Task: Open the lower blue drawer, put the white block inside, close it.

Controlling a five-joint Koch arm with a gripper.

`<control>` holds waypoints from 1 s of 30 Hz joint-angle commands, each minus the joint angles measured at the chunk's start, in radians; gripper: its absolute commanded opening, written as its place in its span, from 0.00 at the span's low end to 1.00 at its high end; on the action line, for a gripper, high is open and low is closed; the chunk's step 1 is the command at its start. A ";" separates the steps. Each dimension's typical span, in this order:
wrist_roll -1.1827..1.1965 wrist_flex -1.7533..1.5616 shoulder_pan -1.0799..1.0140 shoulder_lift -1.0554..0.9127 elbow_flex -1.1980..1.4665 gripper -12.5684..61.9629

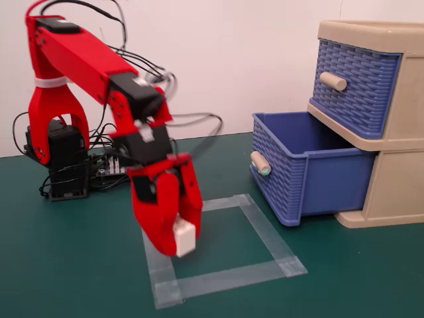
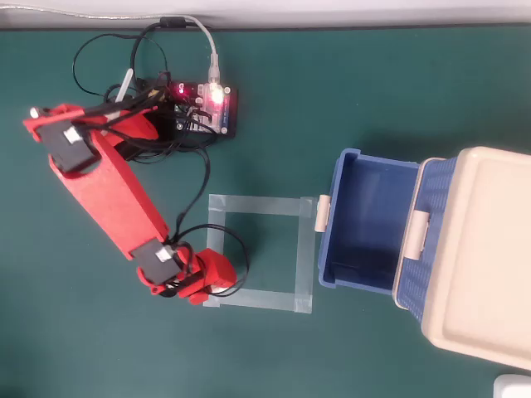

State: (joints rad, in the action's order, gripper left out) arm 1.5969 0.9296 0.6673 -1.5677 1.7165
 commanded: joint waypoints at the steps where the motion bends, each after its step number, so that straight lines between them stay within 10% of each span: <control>1: 0.187 0.012 0.023 -0.183 -0.025 0.06; 11: 1.220 -0.005 0.505 -0.040 -0.477 0.06; 22: 1.301 -0.002 0.661 0.219 -0.681 0.07; 27: 1.292 -0.005 0.672 0.222 -0.690 0.59; 30: 1.298 0.005 0.670 0.101 -0.695 0.62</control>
State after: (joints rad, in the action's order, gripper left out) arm 2.8517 0.9311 1.3192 -1.3714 1.0769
